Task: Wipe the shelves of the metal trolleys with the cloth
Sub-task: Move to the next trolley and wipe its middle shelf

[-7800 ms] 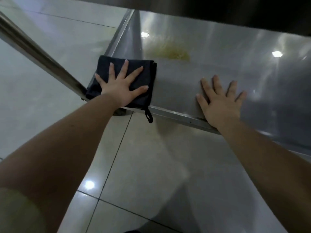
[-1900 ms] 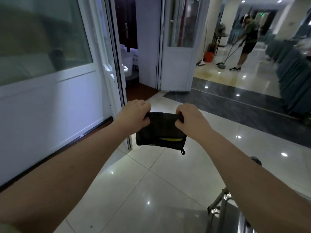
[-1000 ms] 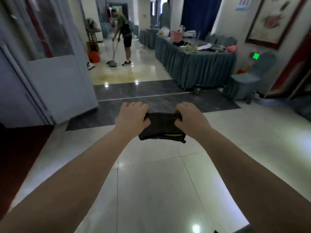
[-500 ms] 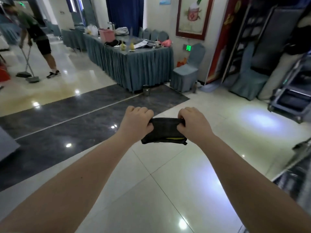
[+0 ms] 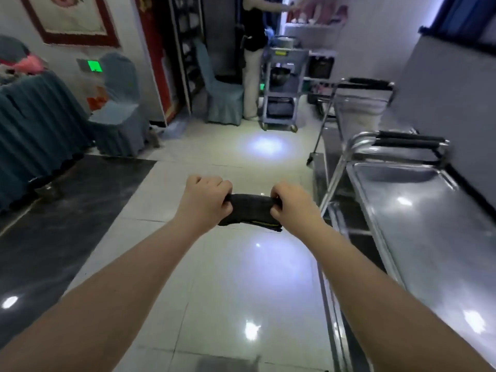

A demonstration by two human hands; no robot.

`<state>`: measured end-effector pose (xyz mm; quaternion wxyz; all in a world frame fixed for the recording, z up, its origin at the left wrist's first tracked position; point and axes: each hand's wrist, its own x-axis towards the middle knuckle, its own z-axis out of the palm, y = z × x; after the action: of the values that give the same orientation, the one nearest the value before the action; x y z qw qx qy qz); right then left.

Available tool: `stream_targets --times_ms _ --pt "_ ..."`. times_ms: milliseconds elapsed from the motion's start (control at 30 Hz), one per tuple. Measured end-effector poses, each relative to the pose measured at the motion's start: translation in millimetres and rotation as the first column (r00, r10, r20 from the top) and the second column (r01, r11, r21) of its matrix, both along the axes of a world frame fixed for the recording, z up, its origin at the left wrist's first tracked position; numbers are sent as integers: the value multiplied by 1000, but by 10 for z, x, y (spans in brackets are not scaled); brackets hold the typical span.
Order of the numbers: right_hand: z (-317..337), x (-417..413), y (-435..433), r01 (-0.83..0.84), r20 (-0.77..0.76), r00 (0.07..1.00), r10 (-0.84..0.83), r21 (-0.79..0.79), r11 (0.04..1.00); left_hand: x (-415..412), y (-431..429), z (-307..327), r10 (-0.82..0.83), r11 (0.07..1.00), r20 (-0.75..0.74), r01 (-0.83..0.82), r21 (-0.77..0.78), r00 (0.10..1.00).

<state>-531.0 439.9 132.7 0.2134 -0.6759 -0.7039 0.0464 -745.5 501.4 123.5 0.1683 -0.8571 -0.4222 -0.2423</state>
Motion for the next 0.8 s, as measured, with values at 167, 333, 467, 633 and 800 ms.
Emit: stream_targets --times_ms 167,333,467,633,800 --pt "-94 589 182 293 0 956 -293 -15 956 898 746 -89 -243 959 55 248 -137 969" --pt "-248 1353 449 484 -26 874 -486 -61 873 1868 1268 -190 -423 891 -57 404 -205 904" --pt "-344 1908 686 558 -65 822 -565 -106 823 2560 1696 -215 -551 821 -129 509 -258 824" --pt "-480 2436 957 658 -170 733 -659 -71 750 3322 2154 -207 -612 777 -107 571 -266 783" --pt "-650 2683 1198 733 -220 645 -731 -90 674 3826 2537 -445 -673 709 -23 637 -303 739"
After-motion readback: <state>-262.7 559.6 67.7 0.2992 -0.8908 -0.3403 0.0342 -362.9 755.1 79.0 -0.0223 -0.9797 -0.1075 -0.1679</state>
